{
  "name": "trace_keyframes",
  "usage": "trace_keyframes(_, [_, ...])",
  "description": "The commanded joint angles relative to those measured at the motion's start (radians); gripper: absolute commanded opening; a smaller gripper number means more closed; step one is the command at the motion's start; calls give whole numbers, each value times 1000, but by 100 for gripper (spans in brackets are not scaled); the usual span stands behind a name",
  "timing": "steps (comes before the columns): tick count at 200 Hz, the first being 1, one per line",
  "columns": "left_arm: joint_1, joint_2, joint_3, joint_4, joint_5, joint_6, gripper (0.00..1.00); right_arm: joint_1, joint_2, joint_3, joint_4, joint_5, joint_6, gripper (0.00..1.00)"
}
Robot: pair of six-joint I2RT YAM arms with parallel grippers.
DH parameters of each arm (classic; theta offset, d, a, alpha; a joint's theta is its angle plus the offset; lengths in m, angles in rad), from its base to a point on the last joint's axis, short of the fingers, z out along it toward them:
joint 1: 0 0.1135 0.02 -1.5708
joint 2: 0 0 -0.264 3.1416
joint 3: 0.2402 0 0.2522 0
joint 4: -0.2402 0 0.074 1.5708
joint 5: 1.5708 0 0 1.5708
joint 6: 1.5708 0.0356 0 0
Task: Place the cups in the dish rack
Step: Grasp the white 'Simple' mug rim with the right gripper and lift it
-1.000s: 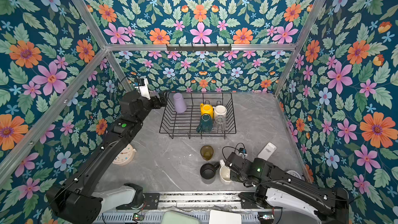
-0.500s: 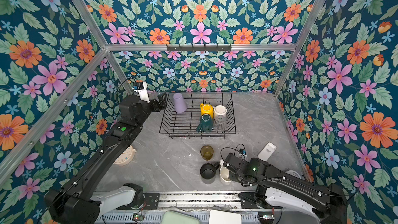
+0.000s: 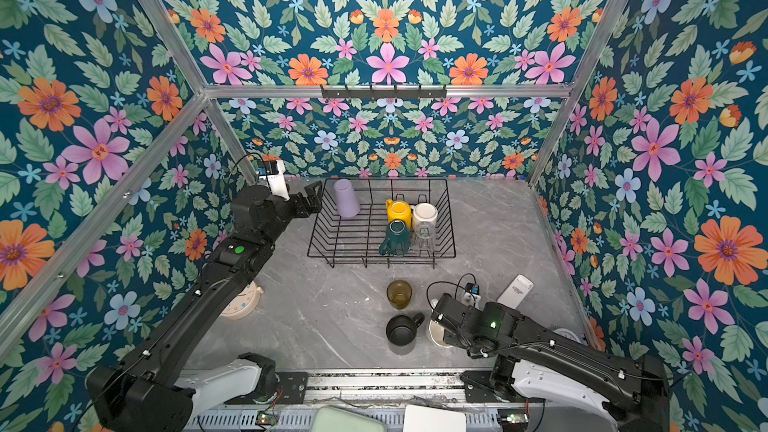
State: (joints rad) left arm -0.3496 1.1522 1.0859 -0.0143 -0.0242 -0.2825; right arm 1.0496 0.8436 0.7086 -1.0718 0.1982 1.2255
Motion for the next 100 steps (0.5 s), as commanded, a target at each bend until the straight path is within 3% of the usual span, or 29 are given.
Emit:
trace_keyframes(1, [5,-8,-11,38,36,-14,100,1,-17,51,-82,74,-9,0])
trace_keyframes(23, [18,-24,-43,83,155,-18,100,0,-58,131,-174,136,-24,0])
trace_keyframes(58, [32,-67,-106,212,461,-48,100,-37,-146,238,-169,188,-104,0])
trace_keyframes(74, [32,-79,-140,293,617,-73,100,-116,-187,232,-37,112,-190,0])
trace_keyframes(100, [32,-84,-186,391,793,-114,100,-299,-198,192,192,-110,-289,0])
